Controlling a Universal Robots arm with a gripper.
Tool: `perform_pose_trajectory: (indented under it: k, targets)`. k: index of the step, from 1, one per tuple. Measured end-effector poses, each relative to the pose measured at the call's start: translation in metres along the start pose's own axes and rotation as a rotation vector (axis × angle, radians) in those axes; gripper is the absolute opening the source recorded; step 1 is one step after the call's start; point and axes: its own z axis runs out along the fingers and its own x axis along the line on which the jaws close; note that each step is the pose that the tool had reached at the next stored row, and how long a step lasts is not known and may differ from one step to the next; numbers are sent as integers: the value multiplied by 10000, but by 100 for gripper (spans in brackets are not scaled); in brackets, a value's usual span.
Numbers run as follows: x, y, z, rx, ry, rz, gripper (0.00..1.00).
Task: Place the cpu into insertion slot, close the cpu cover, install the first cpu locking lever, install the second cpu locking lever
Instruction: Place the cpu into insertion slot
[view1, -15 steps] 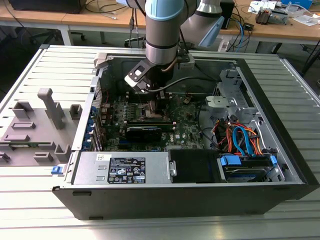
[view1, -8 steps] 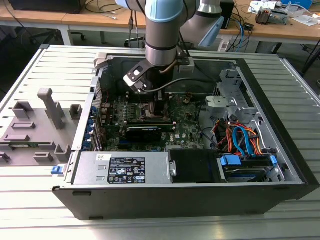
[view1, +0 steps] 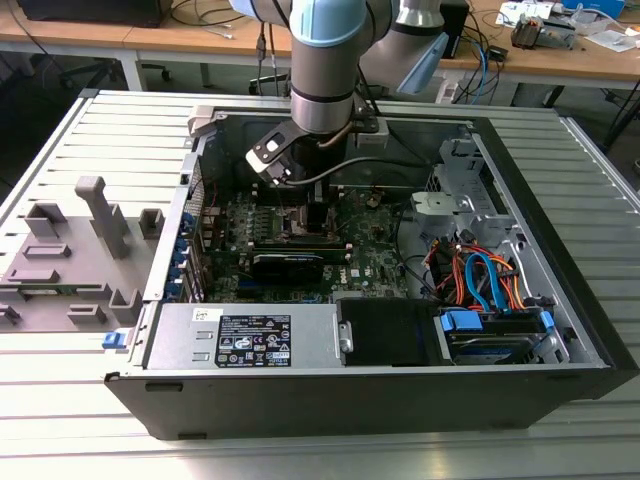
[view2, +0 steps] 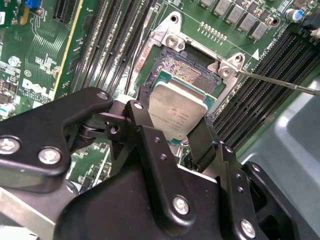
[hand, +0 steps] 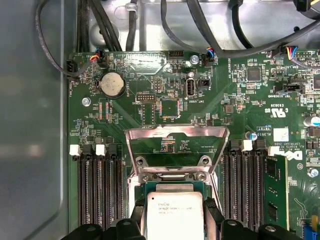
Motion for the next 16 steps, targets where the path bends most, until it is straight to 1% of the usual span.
perform_pose_trajectory:
  k: [6, 14, 15, 16]
  targets:
    - [-1, -13, 3, 1, -1, 1, 55]
    - [-1, -21, 15, 1, -21, 2, 55]
    - [0, -32, 50, 0, -115, 0, 55]
    - [0, -33, 71, -1, -132, 0, 55]
